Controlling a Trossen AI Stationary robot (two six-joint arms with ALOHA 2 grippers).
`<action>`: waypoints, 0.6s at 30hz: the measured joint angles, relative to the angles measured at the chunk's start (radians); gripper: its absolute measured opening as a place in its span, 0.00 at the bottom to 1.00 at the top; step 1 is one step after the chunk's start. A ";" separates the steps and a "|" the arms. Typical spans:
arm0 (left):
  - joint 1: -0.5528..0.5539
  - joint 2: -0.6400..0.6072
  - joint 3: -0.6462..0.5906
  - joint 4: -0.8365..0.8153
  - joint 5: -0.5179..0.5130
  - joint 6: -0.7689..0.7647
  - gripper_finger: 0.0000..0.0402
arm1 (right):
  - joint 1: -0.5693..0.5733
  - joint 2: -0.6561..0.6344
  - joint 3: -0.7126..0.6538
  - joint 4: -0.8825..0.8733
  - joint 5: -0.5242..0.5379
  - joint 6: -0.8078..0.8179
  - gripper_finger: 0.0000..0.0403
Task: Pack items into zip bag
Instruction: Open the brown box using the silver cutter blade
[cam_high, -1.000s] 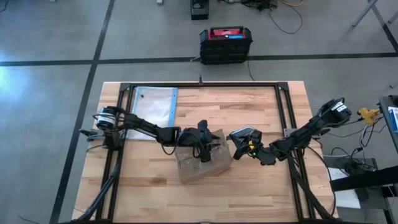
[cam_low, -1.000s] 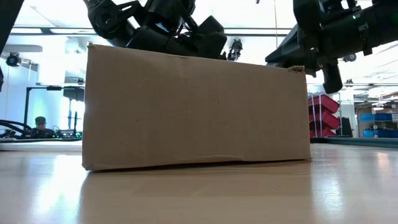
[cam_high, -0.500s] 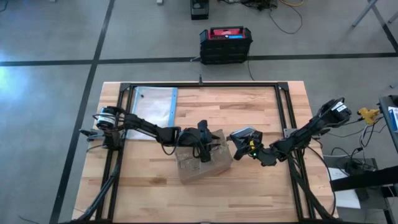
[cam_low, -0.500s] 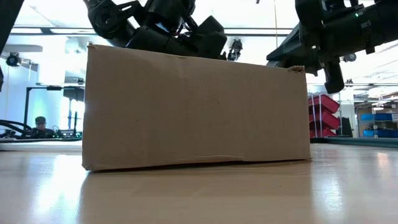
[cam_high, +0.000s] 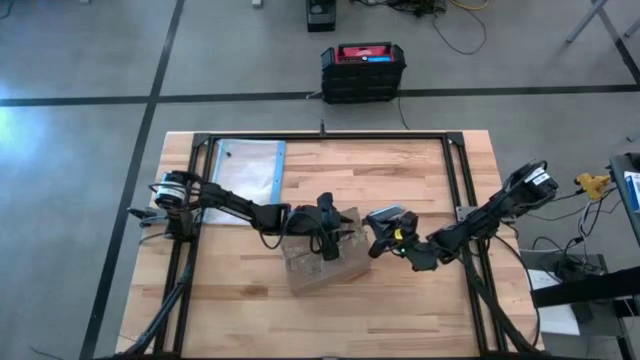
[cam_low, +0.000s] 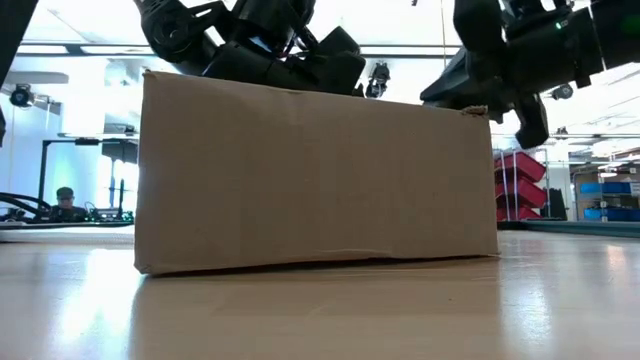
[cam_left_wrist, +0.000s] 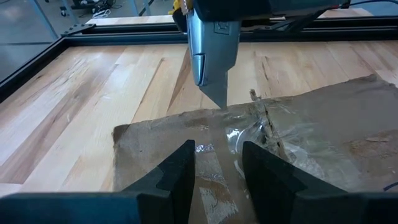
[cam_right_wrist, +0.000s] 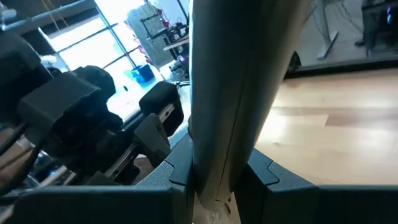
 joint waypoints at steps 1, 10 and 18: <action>0.000 0.000 0.000 -0.001 0.000 0.000 0.30 | 0.000 0.000 0.004 0.000 0.004 -0.014 0.13; 0.000 0.000 0.000 -0.005 0.003 -0.004 0.30 | 0.000 -0.005 0.014 0.003 0.011 -0.041 0.13; 0.000 0.000 0.000 -0.006 0.004 -0.005 0.30 | 0.000 0.029 0.014 0.002 0.022 -0.045 0.13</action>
